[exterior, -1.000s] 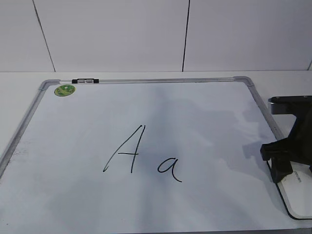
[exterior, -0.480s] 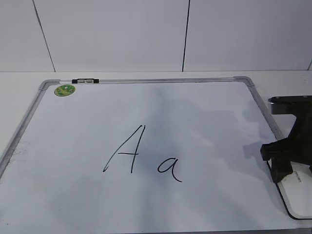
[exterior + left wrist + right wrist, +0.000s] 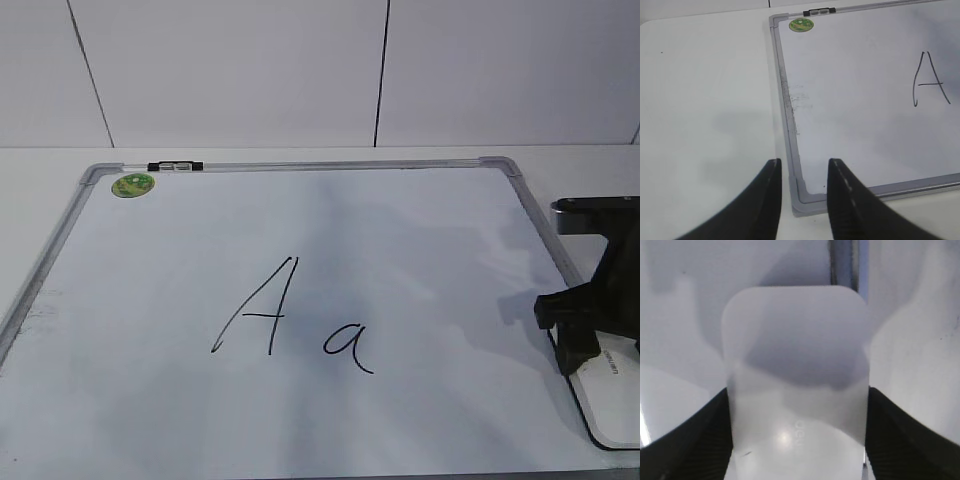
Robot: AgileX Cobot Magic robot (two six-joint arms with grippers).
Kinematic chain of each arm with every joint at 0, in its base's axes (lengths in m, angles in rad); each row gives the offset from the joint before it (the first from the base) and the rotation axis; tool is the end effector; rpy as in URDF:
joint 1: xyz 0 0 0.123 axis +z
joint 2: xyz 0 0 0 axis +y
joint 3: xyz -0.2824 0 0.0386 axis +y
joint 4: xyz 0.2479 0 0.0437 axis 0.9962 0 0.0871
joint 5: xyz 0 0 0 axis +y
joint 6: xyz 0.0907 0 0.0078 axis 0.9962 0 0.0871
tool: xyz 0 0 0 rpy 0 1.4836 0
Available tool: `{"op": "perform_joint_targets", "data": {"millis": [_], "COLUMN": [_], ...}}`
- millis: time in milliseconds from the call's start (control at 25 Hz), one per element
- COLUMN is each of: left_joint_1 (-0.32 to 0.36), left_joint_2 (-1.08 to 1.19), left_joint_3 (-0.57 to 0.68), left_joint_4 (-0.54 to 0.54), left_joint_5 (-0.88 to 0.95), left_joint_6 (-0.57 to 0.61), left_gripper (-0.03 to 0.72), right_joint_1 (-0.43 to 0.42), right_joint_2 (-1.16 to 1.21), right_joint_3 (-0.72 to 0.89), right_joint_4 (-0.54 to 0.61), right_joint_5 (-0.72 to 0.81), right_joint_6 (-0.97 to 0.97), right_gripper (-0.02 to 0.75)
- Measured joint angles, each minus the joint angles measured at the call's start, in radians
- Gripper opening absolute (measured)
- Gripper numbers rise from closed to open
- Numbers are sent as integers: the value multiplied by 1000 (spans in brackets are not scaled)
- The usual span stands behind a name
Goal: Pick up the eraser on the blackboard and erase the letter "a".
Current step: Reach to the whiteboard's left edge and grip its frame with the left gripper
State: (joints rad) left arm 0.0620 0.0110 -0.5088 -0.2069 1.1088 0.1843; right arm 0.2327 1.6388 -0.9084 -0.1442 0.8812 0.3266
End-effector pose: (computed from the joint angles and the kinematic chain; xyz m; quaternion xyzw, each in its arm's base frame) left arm -0.0062 -0.0172 0.2773 0.0590 0.8594 -0.0412 0.5061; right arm 0.2709 0.0538 0.1789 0.0023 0.9981 -0.0480 0.0379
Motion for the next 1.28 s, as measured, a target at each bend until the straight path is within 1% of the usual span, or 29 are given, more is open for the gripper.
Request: {"op": "perform_joint_targets", "data": {"millis": [120,320,480,840,1280], "left_joint_1": [0,0,0,0,0], "left_joint_2": [0,0,0,0,0], "left_joint_3": [0,0,0,0,0], "left_joint_4": [0,0,0,0,0], "left_joint_5": [0,0,0,0,0], "left_joint_6": [0,0,0,0,0], "left_gripper": [235,235,235,235,235], "right_joint_1": [0,0,19,133,328], "right_joint_2": [2,4,4,-8,26], "right_joint_3": [-14,-84,-129,-232,-292], "right_joint_4": [-4,-6,-6,-8,-10], "right_joint_5": [27,86,133,219,249], "right_joint_6": [2,5,5,-10,-31], "right_gripper": [552,552,552,552,551]}}
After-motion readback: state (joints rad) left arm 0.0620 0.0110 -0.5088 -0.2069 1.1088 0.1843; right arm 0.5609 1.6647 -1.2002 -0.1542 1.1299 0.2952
